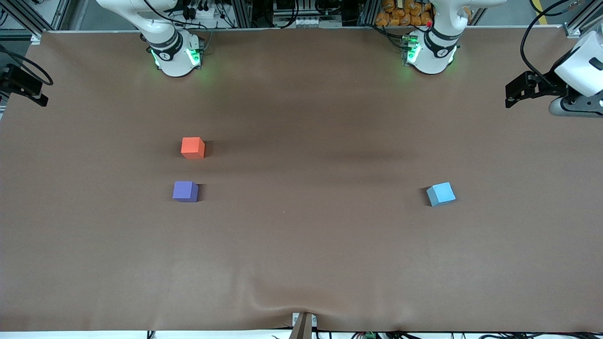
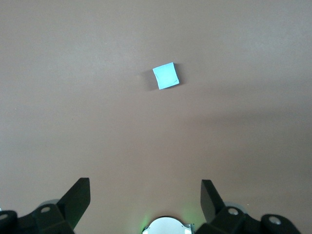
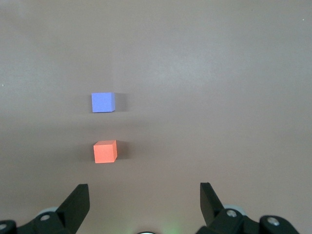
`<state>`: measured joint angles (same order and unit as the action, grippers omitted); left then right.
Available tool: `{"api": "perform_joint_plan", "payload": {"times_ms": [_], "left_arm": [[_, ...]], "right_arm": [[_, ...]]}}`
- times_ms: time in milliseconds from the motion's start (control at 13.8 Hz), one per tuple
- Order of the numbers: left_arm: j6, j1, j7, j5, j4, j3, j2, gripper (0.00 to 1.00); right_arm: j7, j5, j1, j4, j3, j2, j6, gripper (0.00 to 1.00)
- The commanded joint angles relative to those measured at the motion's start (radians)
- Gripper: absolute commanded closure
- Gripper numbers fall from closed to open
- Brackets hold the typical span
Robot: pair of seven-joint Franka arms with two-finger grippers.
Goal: Place blue block between orange and purple blocks
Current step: 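Reach the left gripper down to the light-blue block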
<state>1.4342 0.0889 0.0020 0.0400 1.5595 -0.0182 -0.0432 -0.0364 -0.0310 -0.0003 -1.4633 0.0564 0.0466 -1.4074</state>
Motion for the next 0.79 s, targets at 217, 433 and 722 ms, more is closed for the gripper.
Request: {"api": "perform_joint_plan", "payload": {"times_ms": [217,433,722], "left_arm": [[-0.008,0.0,-0.007,-0.019,-0.036,0.003,0.052,0.0],[0.0,0.0,-0.013,-0.019,-0.061,0.003,0.133,0.0],[0.13,-0.021,-0.225,-0.08,-0.042,0.001,0.297,0.0]], "right_arm": [[0.0,-0.026,0.003,0.021,-0.004,-0.01,0.008,0.0],[0.0,-0.024,0.0,0.02,-0.004,-0.01,0.008,0.0],[-0.006,-0.017,-0.004,0.017,-0.004,-0.013,0.008,0.0]]}}
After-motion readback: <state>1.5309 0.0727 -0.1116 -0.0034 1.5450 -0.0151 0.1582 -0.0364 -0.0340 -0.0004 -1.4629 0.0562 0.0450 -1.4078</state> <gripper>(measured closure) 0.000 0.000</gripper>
